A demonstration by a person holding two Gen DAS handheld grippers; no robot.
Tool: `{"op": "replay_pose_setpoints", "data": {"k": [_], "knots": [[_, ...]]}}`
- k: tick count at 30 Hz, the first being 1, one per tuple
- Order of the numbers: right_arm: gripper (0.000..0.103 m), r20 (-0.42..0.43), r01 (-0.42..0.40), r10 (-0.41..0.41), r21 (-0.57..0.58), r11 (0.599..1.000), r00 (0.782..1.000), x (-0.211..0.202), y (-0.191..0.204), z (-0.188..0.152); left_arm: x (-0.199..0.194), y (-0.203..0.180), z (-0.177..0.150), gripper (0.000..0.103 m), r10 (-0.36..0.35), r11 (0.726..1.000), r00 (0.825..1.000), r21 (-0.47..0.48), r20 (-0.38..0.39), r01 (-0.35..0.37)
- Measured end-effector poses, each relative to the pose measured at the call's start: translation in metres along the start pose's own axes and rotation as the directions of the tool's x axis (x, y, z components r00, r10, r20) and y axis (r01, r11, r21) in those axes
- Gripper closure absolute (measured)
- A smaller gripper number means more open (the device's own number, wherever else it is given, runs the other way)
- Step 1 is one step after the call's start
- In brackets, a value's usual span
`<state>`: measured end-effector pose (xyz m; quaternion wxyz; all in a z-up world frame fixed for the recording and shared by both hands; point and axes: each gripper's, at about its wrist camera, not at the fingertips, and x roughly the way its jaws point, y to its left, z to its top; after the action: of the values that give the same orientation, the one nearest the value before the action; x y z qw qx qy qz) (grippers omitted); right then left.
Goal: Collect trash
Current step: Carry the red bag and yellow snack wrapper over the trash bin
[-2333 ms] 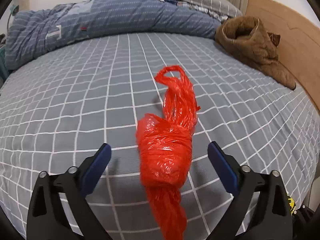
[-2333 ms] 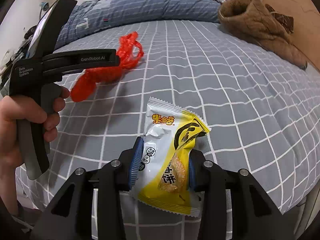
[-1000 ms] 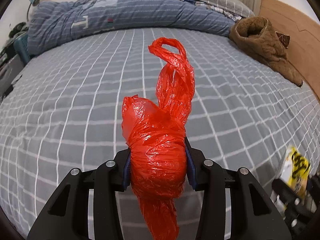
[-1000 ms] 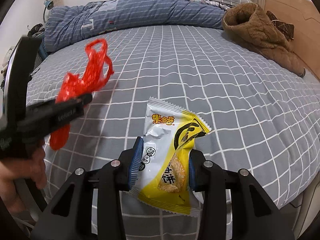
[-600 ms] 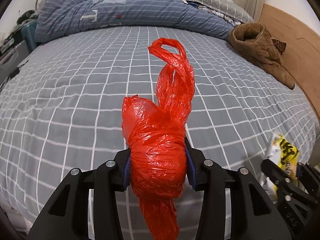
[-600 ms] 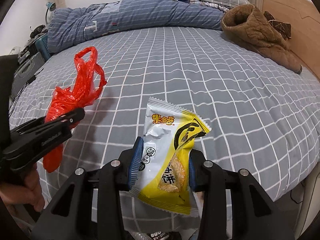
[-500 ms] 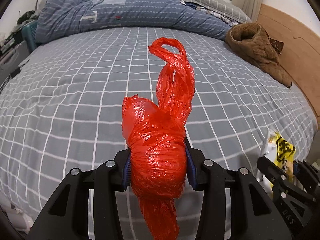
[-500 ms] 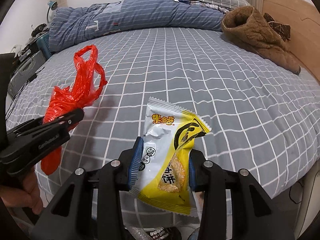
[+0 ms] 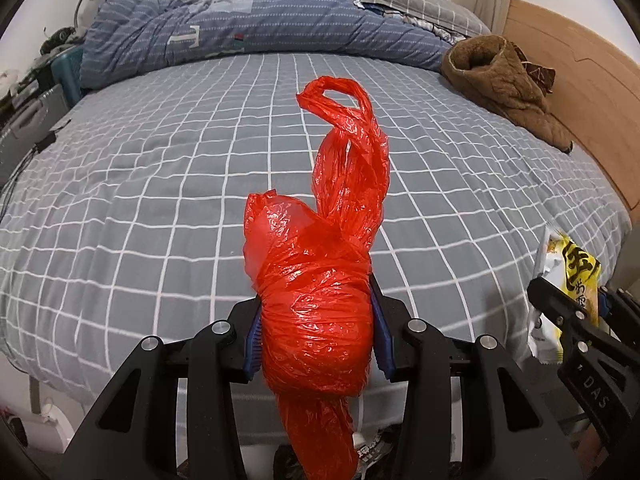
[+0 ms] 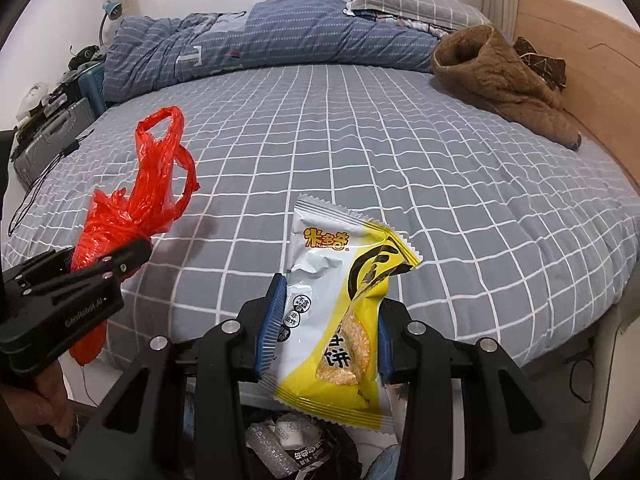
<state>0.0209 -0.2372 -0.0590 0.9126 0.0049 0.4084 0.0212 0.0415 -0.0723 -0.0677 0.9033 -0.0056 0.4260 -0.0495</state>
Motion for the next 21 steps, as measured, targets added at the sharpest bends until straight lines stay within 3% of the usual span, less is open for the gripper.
{"op": "replay_pose_setpoints", "data": {"k": [21], "knots": [[0.065, 0.019, -0.019, 0.020, -0.021, 1.000, 1.000, -0.046, 0.022, -0.035, -0.063, 0.000, -0.063, 0.060, -0.044, 0.999, 0.999, 0.003, -0.017, 0.044]]}}
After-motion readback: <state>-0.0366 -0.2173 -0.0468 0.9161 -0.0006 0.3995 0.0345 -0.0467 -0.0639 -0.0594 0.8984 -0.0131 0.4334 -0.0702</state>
